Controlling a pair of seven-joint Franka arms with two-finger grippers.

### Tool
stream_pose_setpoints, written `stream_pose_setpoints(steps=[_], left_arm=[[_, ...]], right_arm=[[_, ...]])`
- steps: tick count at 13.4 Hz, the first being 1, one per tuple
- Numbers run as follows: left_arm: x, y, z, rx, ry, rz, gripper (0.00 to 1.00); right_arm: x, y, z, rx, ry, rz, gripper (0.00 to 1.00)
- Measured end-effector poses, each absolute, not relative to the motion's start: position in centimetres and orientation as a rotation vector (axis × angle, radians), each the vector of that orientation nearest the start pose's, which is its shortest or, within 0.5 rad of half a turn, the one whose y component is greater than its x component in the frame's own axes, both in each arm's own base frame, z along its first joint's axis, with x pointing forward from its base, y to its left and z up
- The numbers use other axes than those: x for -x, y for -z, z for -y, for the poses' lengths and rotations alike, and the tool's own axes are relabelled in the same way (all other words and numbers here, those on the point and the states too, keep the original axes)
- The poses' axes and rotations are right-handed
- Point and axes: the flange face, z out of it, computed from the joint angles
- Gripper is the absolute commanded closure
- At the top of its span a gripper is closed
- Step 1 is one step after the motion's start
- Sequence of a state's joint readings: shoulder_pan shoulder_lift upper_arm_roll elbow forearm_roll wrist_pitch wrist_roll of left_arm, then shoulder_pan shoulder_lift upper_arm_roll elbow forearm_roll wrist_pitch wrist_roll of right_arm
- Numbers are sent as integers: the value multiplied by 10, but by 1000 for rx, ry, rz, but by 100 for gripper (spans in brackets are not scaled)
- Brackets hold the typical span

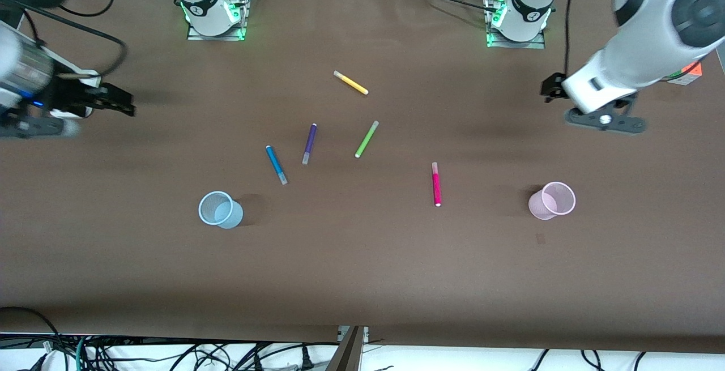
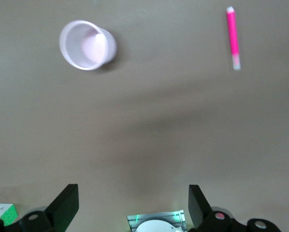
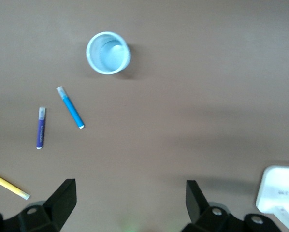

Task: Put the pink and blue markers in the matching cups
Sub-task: 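Lower the left gripper to the pink marker while the right gripper reaches the blue marker, then close both grippers on the pink and blue markers and lift them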

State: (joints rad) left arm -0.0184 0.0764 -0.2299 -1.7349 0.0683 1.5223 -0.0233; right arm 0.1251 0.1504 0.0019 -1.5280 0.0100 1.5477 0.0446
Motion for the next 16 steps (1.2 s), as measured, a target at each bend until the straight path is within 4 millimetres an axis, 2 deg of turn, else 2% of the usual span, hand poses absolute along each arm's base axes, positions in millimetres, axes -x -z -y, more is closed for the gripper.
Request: stream_pose_setpoints(steps=[2,4,6,8,9,11,13,15,16], left_arm=[[-550,-465,150,3005,-456,-365,0],[-563,-428,180,3036,-413,-309,0],[-575,-384,209,3082,-356,-273,0],[-584,-330,233,3132,-299,-288,0],[-584,-303,242,3157,-262,-296,0],[-573,-251,260,3205,-182,-323,0],[-558,-212,275,3221,-194,-333,0],[-549,-188,285,3227,-221,-333,0],[-548,-182,287,3226,-226,-339,4]], right_arm=[[-595,-529,-125,3131,-224,248,0],[-600,-497,-165,3126,-252,338,0],[-613,-446,-200,3120,-263,412,0],[-620,-389,-244,3110,-254,502,0],[-621,-365,-259,3106,-249,533,0],[-628,-326,-272,3102,-222,553,0],[-631,-296,-278,3100,-222,564,0],[-632,-270,-282,3099,-223,569,0],[-633,-257,-283,3099,-217,569,0]])
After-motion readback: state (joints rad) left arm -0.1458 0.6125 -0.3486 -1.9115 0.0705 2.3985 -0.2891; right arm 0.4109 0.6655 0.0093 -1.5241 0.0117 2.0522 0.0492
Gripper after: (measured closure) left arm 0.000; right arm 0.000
